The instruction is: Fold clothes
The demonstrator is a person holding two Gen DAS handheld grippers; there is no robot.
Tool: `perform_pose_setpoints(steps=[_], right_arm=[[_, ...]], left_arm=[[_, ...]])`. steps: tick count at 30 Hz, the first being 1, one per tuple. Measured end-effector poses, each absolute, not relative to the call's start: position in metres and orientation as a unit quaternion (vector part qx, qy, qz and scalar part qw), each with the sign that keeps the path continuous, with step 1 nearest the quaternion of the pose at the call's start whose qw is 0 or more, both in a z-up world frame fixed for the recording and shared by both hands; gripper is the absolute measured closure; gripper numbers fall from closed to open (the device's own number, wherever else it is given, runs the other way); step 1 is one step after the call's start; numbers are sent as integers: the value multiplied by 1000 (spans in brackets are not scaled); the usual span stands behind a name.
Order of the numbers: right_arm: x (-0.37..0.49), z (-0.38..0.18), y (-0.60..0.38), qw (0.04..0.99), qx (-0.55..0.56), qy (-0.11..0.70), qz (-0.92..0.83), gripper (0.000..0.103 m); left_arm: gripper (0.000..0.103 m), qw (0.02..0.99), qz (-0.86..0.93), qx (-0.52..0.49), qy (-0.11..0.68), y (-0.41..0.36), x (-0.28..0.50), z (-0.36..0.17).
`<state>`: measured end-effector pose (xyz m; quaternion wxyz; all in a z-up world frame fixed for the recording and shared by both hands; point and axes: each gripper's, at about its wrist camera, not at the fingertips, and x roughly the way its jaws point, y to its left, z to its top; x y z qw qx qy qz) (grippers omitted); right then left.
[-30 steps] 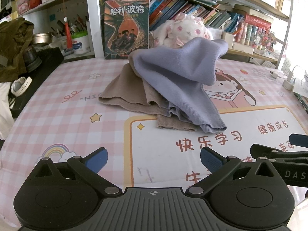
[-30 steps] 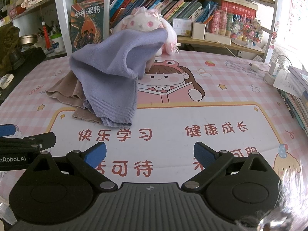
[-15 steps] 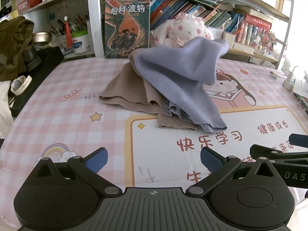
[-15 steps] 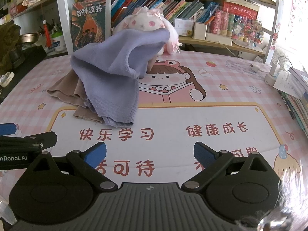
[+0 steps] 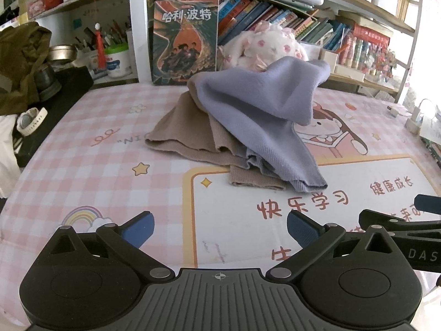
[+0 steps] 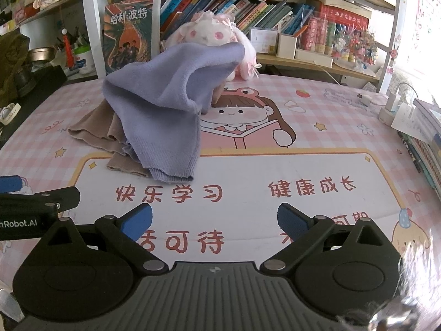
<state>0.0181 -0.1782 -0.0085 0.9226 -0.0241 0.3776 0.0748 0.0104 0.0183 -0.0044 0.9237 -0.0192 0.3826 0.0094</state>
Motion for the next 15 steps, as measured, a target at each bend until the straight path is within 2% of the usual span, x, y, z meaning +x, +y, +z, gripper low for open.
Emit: perform_pose_setpoints(steps=[15], right_arm=[[4, -5, -165, 925, -25, 374, 65, 5]], left_arm=[[0, 926, -11, -15, 378, 30, -1, -2]])
